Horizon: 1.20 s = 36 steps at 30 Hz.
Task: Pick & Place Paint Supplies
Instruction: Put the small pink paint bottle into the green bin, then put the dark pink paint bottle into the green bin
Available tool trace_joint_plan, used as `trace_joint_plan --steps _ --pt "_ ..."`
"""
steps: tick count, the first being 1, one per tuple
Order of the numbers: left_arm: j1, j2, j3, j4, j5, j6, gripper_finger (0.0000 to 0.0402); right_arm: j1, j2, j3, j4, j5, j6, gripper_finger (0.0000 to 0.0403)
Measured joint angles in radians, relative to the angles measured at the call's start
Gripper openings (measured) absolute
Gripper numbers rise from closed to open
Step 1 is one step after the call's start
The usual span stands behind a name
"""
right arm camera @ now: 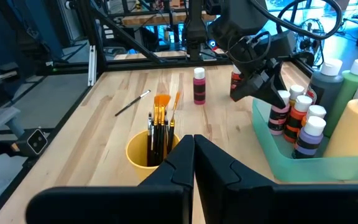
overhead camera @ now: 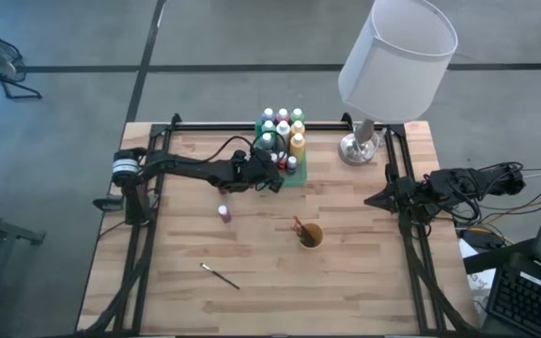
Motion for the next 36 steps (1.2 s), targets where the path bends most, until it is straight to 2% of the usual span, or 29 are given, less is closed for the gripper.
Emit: trace_joint_plan --steps 15,25,36 --pt "0.0 -0.049 -0.002 0.0 0.011 0.009 0.0225 0.0 0.0 0.0 0.0 0.0 0.0 0.0008" --pt "-0.014 -0.229 -0.002 -0.021 0.079 0.127 0.0224 0.0 0.0 0.0 0.0 0.0 0.0 0.0008" --pt "-0.085 -0.468 -0.013 -0.269 0.072 0.159 0.0224 0.0 0.0 0.0 0.0 0.0 0.0 0.0008"
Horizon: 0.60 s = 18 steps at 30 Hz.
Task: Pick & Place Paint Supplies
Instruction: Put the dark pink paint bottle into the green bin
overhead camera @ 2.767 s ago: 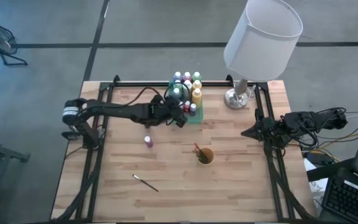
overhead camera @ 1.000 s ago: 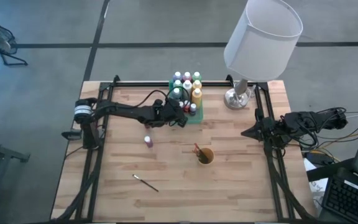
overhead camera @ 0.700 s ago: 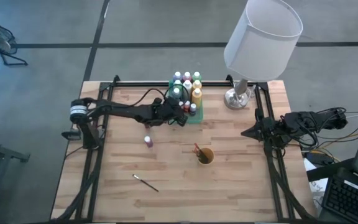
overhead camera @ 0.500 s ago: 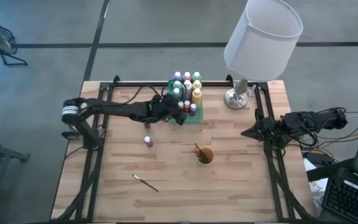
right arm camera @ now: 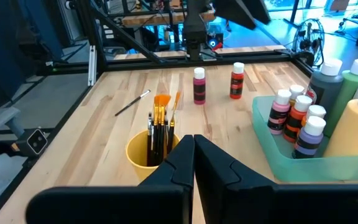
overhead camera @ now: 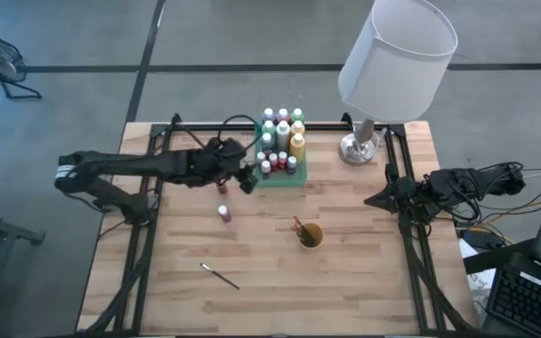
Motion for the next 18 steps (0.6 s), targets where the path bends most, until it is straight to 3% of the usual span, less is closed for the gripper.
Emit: trace_joint_plan --steps 10,18 --pt "-0.08 -0.157 -0.023 -0.247 -0.001 -0.024 0.0224 0.0 0.0 0.0 0.0 0.0 0.0 0.0008" --pt "-0.144 -0.279 -0.14 -0.285 -0.002 -0.086 0.0224 0.0 0.0 0.0 0.0 0.0 0.0 0.0008"
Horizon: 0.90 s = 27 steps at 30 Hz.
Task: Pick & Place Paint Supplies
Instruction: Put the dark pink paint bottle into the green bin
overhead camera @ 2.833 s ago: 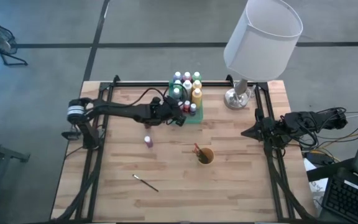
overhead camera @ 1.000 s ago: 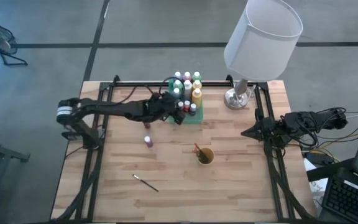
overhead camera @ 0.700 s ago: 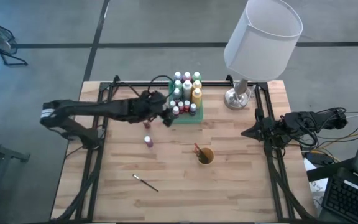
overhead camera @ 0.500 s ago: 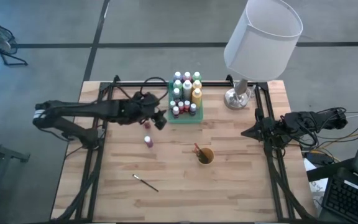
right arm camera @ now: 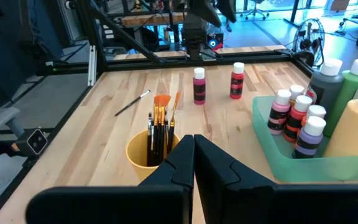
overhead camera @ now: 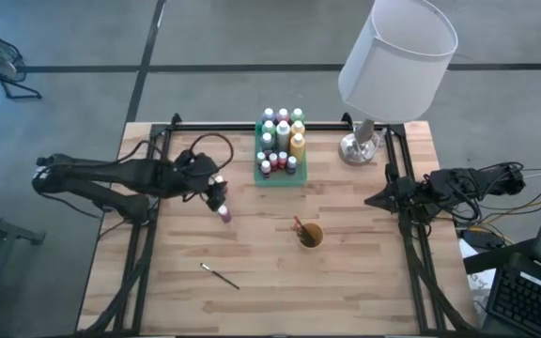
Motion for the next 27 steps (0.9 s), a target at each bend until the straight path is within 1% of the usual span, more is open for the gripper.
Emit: trace_joint_plan --steps 5,7,12,16,19,22,27 --pt "-0.05 -0.06 -0.076 -0.001 0.009 -0.013 0.0224 0.0 0.0 0.0 0.0 0.0 0.0 0.0008" --pt "-0.083 -0.075 -0.104 0.0 0.03 -0.004 0.0224 0.0 0.0 0.0 0.0 0.0 0.0 0.0008" --pt "-0.207 -0.093 -0.166 0.001 0.056 0.024 0.0224 0.0 0.0 0.0 0.0 0.0 0.0 0.0008" --pt "-0.304 -0.093 -0.204 0.011 0.043 -0.017 0.0224 0.0 0.0 0.0 0.0 0.0 0.0 0.0008" --pt "-0.355 -0.087 -0.235 0.013 0.029 -0.064 0.0224 0.0 0.0 0.0 0.0 0.0 0.0 0.0008" --pt "-0.384 -0.08 -0.283 0.035 0.012 -0.084 0.0224 0.0 0.0 0.0 0.0 0.0 0.0 0.0008" --pt "-0.389 -0.075 -0.371 0.137 0.002 -0.105 0.0224 0.0 0.0 0.0 0.0 0.0 0.0 0.0008"
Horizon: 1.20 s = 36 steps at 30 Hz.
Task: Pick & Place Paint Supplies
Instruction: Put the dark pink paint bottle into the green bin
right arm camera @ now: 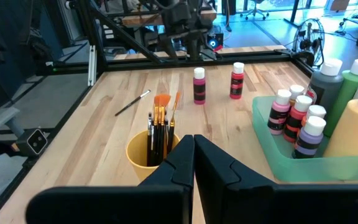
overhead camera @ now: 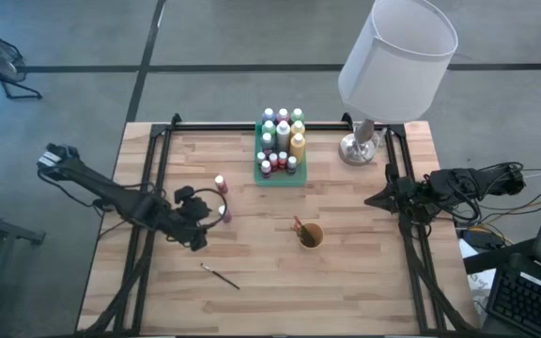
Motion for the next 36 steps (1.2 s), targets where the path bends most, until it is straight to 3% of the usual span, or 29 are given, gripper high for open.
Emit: trace_joint_plan --steps 9,27,36 --pt "0.001 0.0 -0.091 0.164 -0.017 -0.012 0.0224 0.0 0.0 0.0 0.0 0.0 0.0 0.0008" --pt "0.002 0.011 -0.14 0.224 -0.15 0.041 0.0224 0.0 0.0 0.0 0.0 0.0 0.0 0.0008" --pt "0.012 0.063 -0.14 0.288 -0.161 0.069 0.0224 0.0 0.0 0.0 0.0 0.0 0.0 0.0008"
